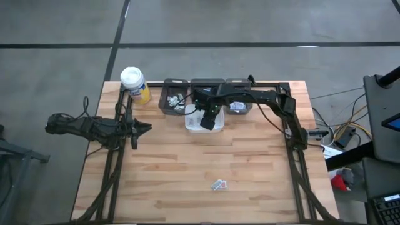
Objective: Pick & Place First Aid Supplies
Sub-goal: Put the orange ointment pack into the white bin
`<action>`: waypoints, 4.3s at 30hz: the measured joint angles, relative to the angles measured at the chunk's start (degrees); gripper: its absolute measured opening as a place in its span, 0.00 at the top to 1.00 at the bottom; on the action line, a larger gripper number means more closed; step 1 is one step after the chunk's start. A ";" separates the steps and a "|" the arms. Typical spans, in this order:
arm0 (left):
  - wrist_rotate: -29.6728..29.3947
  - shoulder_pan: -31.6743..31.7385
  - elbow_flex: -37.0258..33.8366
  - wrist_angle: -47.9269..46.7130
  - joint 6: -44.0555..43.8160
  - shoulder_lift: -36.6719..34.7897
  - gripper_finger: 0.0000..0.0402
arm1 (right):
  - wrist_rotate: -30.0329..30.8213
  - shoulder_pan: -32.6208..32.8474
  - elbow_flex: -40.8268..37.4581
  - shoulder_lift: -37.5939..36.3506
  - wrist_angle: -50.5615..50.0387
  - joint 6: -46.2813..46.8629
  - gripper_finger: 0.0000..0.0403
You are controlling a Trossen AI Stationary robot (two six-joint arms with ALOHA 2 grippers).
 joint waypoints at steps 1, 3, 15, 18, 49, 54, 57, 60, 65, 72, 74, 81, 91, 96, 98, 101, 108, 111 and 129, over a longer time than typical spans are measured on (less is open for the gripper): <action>-0.03 0.00 0.00 -0.04 0.00 0.00 0.86 | -0.06 -0.14 -0.03 0.00 -0.56 0.32 0.76; -0.28 0.00 0.00 0.00 -0.01 0.00 0.86 | -1.35 -0.27 0.91 -0.01 -4.51 1.69 0.70; -0.44 0.04 0.02 -0.06 0.52 0.02 0.86 | -14.11 19.40 1.42 -5.19 -14.66 4.86 0.60; -0.44 0.04 0.02 -0.06 1.48 0.02 0.86 | -10.92 26.68 -0.30 -5.15 -14.48 3.18 0.61; -0.43 0.00 0.02 -0.04 0.36 0.04 0.86 | -10.79 37.61 -19.26 -4.55 16.75 -5.23 0.60; -0.42 0.00 0.00 0.00 0.11 0.07 0.86 | -12.00 37.57 -19.46 -2.43 18.26 -5.67 0.60; -0.43 0.00 0.02 0.01 0.07 0.09 0.86 | -11.94 37.59 -19.54 -0.75 18.22 -5.92 0.60; -0.42 0.00 0.02 0.01 -0.02 0.09 0.86 | -11.89 37.59 -19.52 0.07 18.26 -5.72 0.60; -0.42 0.00 0.02 0.00 -0.09 0.09 0.86 | -11.78 37.59 -19.46 0.61 18.25 -5.22 0.64; -0.42 0.00 0.00 0.78 -0.39 0.11 0.86 | -11.74 37.52 -19.38 0.66 18.13 -4.27 0.74; -0.42 0.00 0.00 1.17 -0.38 0.11 0.86 | -11.72 37.52 -19.32 0.66 18.03 -4.05 0.77; -0.42 0.04 0.01 1.63 -0.37 0.11 0.86 | -11.78 37.02 -19.26 0.48 16.00 -2.84 0.89; -0.42 0.04 0.01 2.82 -0.35 0.11 0.86 | -8.42 32.28 -7.16 0.26 1.17 -6.10 0.98; -0.42 0.02 0.01 2.98 -0.35 0.11 0.86 | 10.40 28.17 -1.15 0.10 -0.97 -12.44 0.98; -0.42 0.02 0.00 2.98 -0.35 0.11 0.86 | 16.96 25.36 -0.20 0.11 -0.87 -15.17 0.98; -0.42 0.01 0.01 2.98 -0.33 0.11 0.86 | 16.89 19.52 0.07 0.11 -0.67 -15.77 0.98; -0.42 -0.01 0.02 2.95 -0.02 0.11 0.86 | 4.87 7.03 -2.97 0.13 0.20 -15.53 0.97; -0.42 0.00 0.01 2.95 -0.02 0.11 0.86 | 3.42 4.77 -3.48 0.17 0.17 -17.24 0.93; -0.42 0.00 0.00 2.93 1.57 0.11 0.86 | -22.11 13.09 -1.47 -0.99 -15.17 -5.11 0.61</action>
